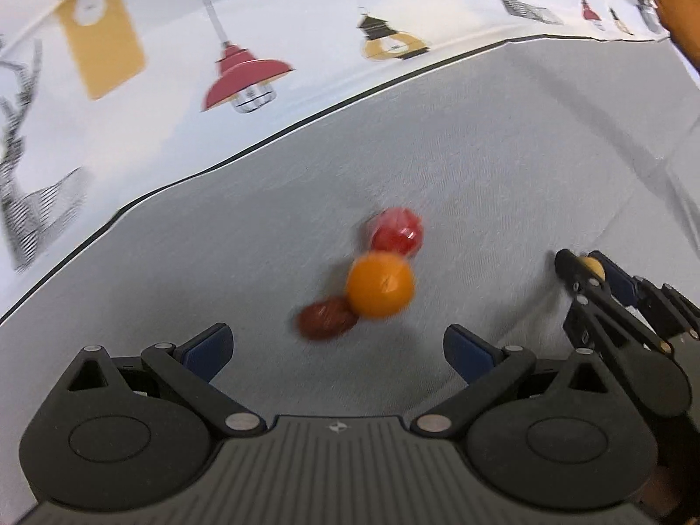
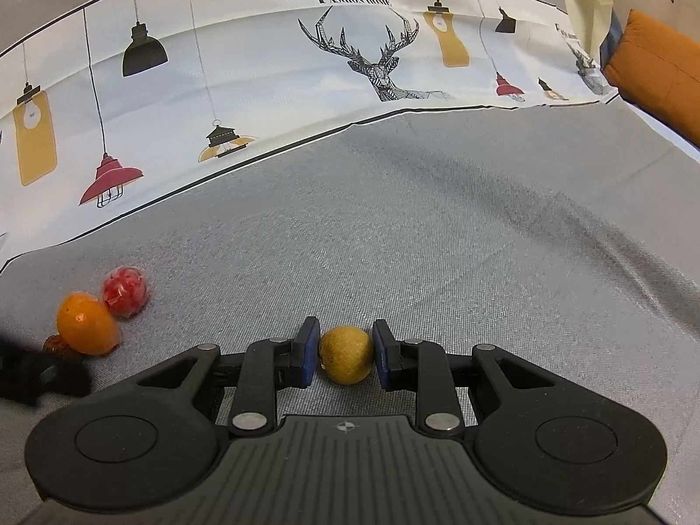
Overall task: Organize fruits
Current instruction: 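Grasp a yellow fruit with the right tool while the left tool grasps a mandarin, then carry the mandarin and yellow fruit over the blue plate and open both tools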
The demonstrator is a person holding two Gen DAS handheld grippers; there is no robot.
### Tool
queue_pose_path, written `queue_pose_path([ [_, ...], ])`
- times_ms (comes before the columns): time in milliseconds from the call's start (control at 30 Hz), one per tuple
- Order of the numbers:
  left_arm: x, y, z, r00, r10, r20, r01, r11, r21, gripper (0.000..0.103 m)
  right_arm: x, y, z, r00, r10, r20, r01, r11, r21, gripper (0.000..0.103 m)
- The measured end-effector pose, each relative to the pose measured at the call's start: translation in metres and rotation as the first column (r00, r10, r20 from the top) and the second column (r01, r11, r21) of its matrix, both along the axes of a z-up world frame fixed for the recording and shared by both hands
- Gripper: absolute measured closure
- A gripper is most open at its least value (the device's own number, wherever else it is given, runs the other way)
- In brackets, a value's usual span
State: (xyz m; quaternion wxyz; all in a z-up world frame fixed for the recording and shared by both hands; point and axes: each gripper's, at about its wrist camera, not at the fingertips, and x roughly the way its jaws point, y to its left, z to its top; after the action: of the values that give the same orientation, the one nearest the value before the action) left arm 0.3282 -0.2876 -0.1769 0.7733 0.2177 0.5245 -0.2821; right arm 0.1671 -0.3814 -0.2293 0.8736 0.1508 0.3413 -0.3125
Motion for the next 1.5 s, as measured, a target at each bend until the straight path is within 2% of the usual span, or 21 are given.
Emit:
queue_pose_path([
  [133, -0.003, -0.01, -0.007, 0.999, -0.05, 0.007, 0.05, 0.999, -0.002, 0.001, 0.0, -0.004, 0.001, 1.0, 0.005, -0.004, -0.005, 1.0, 0.021, 0.076],
  [233, -0.007, -0.018, -0.009, 0.997, -0.079, 0.014, 0.079, 0.997, -0.002, 0.006, 0.0, -0.006, 0.001, 1.0, 0.01, -0.008, -0.01, 0.999, 0.034, 0.076],
  [333, -0.01, -0.028, -0.01, 0.995, -0.087, 0.048, 0.087, 0.996, 0.005, 0.028, 0.0, -0.008, 0.001, 1.0, 0.012, -0.007, -0.012, 0.999, 0.047, 0.076],
  [367, -0.011, -0.03, -0.009, 0.994, -0.097, 0.05, 0.097, 0.995, -0.004, 0.049, -0.001, -0.008, 0.001, 1.0, 0.011, -0.004, -0.011, 0.999, 0.053, 0.076],
  [400, -0.011, -0.03, -0.008, 0.994, -0.104, 0.033, 0.104, 0.994, -0.017, 0.064, -0.001, -0.009, 0.002, 1.0, 0.01, -0.002, -0.01, 0.998, 0.058, 0.076],
  [467, -0.012, -0.03, -0.005, 0.996, -0.084, 0.01, 0.085, 0.996, -0.038, 0.065, -0.001, -0.011, 0.002, 1.0, 0.009, 0.0, -0.009, 0.998, 0.065, 0.076],
  [600, -0.02, -0.029, 0.001, 0.993, -0.095, 0.073, 0.097, 0.995, -0.023, 0.065, -0.002, -0.011, 0.002, 1.0, 0.002, 0.007, -0.002, 0.997, 0.074, 0.076],
  [667, -0.021, -0.026, 0.006, 0.994, -0.084, 0.076, 0.086, 0.996, -0.023, 0.065, -0.003, -0.011, 0.003, 1.0, -0.004, 0.011, 0.003, 0.997, 0.08, 0.076],
  [833, -0.032, -0.012, 0.028, 0.995, 0.007, 0.101, -0.01, 0.999, 0.032, 0.065, -0.007, -0.014, 0.006, 0.999, -0.013, 0.045, 0.008, 0.994, 0.106, 0.076],
  [1033, -0.065, 0.026, 0.068, 0.99, 0.086, 0.109, -0.09, 0.996, 0.027, 0.065, -0.024, -0.003, 0.022, 0.996, -0.01, 0.094, 0.001, 0.996, 0.092, 0.076],
  [1233, -0.113, 0.081, 0.112, 0.97, 0.167, 0.176, -0.172, 0.985, 0.011, 0.065, -0.049, 0.029, 0.057, 0.992, 0.074, 0.107, -0.085, 0.992, 0.097, 0.076],
  [1333, -0.14, 0.113, 0.133, 0.96, 0.201, 0.197, -0.204, 0.979, -0.001, 0.065, -0.073, 0.055, 0.082, 0.982, 0.141, 0.126, -0.151, 0.986, 0.072, 0.076],
  [1500, -0.184, 0.164, 0.159, 0.942, 0.254, 0.219, -0.256, 0.966, -0.017, 0.065, -0.118, 0.1, 0.107, 0.964, 0.241, 0.115, -0.253, 0.962, 0.106, 0.076],
])
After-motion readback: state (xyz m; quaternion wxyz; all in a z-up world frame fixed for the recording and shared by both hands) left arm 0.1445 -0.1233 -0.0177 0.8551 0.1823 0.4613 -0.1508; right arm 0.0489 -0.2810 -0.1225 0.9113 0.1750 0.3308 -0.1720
